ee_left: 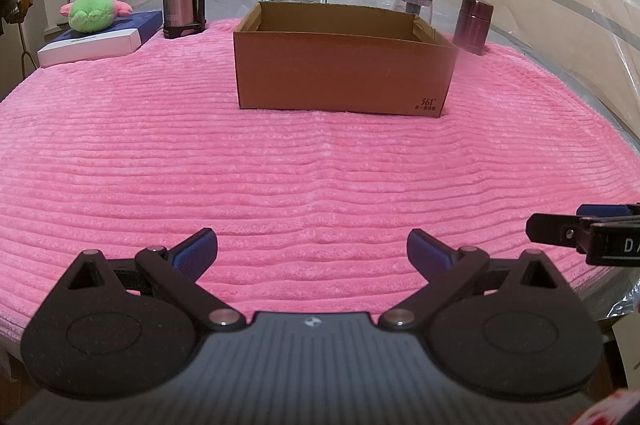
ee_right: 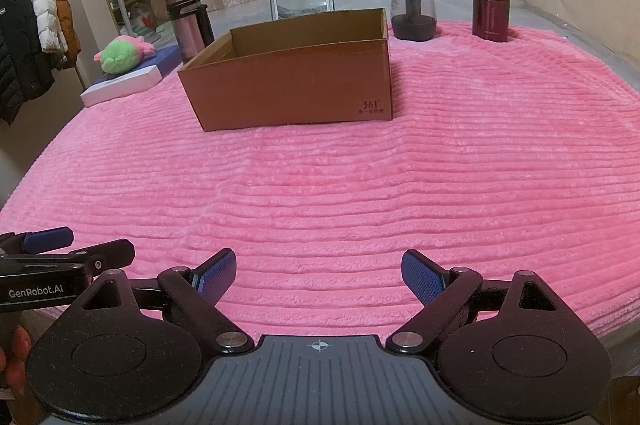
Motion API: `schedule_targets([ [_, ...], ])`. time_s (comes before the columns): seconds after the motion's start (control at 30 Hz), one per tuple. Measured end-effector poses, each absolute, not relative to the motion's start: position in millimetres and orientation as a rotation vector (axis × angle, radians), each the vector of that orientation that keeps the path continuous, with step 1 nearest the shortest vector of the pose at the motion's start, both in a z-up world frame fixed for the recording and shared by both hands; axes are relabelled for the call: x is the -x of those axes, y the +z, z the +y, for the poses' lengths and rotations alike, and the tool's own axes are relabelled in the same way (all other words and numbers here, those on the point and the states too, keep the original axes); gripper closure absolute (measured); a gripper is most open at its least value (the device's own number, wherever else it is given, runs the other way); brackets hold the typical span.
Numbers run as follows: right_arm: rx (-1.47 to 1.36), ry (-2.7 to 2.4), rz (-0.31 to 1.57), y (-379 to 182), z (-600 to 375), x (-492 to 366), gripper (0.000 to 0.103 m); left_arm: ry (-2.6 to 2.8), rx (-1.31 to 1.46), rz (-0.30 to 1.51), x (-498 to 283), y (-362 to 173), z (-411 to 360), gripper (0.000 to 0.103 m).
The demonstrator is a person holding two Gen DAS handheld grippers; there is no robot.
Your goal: Organize rigid objects
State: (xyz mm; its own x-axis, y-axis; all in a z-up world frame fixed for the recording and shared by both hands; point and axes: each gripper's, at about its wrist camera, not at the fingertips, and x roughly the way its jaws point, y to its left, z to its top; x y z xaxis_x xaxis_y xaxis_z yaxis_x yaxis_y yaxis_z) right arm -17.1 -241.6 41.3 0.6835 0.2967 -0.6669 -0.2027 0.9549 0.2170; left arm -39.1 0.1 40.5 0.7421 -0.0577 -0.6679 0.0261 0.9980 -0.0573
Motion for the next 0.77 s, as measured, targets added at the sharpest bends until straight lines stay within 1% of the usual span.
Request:
schedule_targets([
  [0.77,-0.125,0.284,0.772,40.7,-240.1,15.8,0.016,-0.057,0.052,0.729,37.7,40.6,1.0,0.003],
])
